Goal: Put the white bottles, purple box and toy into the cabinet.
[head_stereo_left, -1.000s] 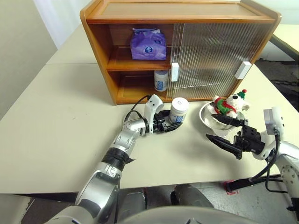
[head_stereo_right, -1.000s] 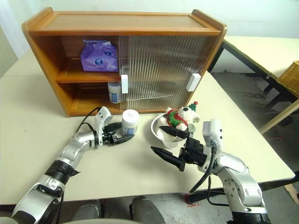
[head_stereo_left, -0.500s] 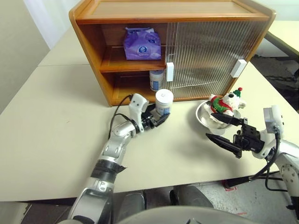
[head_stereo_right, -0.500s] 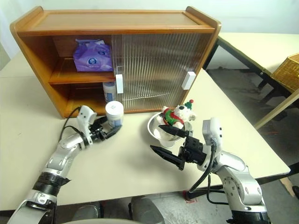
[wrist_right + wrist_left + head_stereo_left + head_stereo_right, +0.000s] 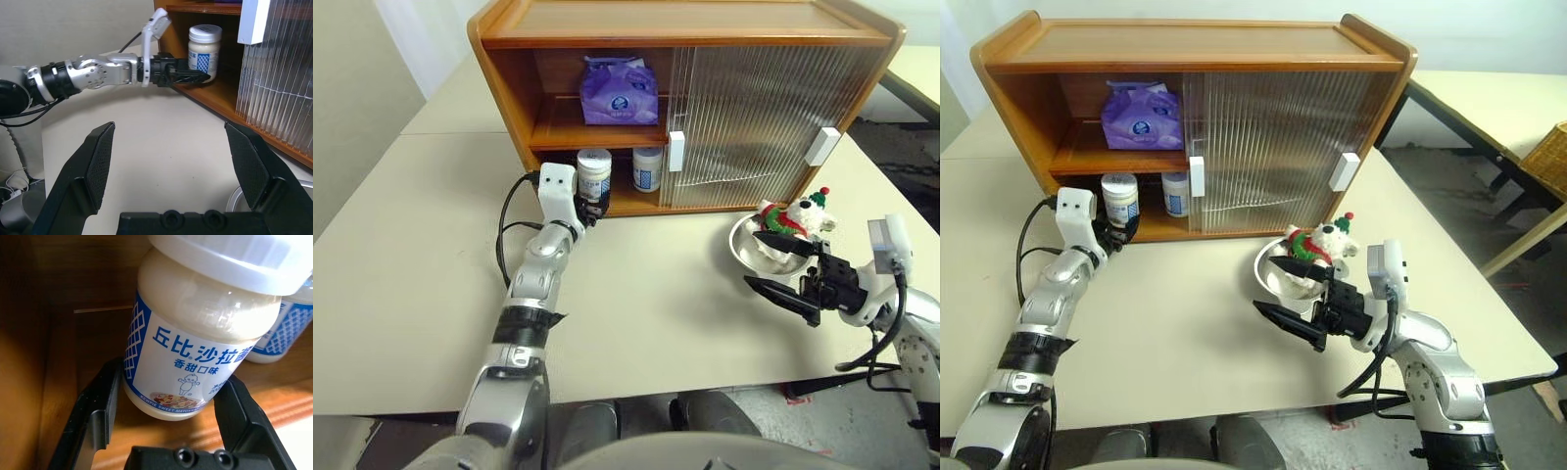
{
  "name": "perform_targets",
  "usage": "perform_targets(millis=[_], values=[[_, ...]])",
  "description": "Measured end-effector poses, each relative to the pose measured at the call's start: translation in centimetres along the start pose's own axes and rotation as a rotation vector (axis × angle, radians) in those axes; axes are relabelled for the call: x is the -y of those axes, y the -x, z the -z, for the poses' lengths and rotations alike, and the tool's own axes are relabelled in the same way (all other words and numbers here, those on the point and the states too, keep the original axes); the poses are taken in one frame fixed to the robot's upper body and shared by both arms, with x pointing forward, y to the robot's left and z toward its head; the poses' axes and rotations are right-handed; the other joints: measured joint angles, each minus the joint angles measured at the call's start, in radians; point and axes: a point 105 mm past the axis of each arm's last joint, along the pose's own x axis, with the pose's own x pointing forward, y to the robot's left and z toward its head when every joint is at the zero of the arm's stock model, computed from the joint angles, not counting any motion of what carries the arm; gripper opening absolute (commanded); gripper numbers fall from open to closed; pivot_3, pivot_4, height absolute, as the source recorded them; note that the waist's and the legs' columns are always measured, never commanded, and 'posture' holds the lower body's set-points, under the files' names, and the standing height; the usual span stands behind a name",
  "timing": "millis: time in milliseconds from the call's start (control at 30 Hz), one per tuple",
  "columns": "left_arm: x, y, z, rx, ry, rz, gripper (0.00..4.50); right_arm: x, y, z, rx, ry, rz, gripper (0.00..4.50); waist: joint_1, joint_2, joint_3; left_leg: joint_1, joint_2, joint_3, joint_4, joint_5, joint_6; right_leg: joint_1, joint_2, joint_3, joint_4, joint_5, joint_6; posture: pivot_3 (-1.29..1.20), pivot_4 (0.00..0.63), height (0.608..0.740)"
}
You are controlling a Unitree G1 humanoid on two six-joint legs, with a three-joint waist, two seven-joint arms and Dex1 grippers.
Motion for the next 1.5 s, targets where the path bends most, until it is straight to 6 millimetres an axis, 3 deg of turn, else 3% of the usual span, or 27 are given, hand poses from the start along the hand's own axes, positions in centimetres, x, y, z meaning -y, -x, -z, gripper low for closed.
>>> perform_targets(millis=[300,700,833,1033,1300,1467,1500], values=[[1.3,-2.2,0.0,-0.008,0.036,-0.017,3.15,-0.1,0.2,0.3,-0.001,-0.006,0.002,4.50,-0.004,0.000,0.000,0.001,0.000,0.002,0.004,0.000,0.000,0.002,0.001,-0.001,0.000,-0.003,0.011,-0.22,0.019,0.740],[0.9,-3.6,0.1,-0.027,0.029,-0.088,3.15,-0.2,0.3,0.3,0.000,-0.006,0.003,4.50,-0.011,0.000,0.000,0.002,-0.001,0.005,0.007,0.002,0.002,0.003,0.001,-0.001,0.000,0.001,0.015,-0.22,0.024,0.740],[0.6,-3.7,0.1,-0.028,0.031,-0.106,4.48,-0.2,0.3,0.3,0.000,-0.006,0.003,4.50,-0.013,0.000,0.000,0.002,-0.001,0.006,0.007,0.002,0.002,0.003,0.001,-0.001,0.000,0.001,0.015,-0.22,0.026,0.740],[0.7,-3.6,0.0,-0.020,0.044,-0.097,4.48,-0.1,0.2,0.3,0.004,-0.007,0.005,4.50,-0.013,0.000,0.000,0.002,-0.002,0.007,0.007,0.002,0.002,0.003,0.001,-0.001,0.000,0.001,0.015,-0.21,0.030,0.740],[1.6,-1.5,0.8,0.021,0.099,-0.055,4.48,0.1,-0.1,0.2,0.030,-0.017,0.025,4.50,-0.014,0.000,0.000,0.001,-0.002,0.008,0.006,0.002,0.001,0.003,0.001,-0.001,0.000,0.000,0.015,-0.20,0.040,0.740],[4.3,1.5,1.4,0.042,0.006,0.167,4.48,0.3,-0.5,0.0,0.051,-0.039,0.031,4.50,-0.010,0.000,0.000,0.001,-0.002,0.007,0.006,0.002,0.002,0.002,0.001,-0.001,0.000,-0.004,0.007,-0.20,0.044,0.740],[4.7,2.1,1.5,0.042,-0.018,0.203,4.50,0.4,-0.6,-0.1,0.053,-0.038,0.029,4.10,-0.011,0.000,0.000,0.001,-0.002,0.007,0.006,0.002,0.002,0.002,0.001,-0.001,0.000,-0.005,0.005,-0.20,0.044,0.740]])
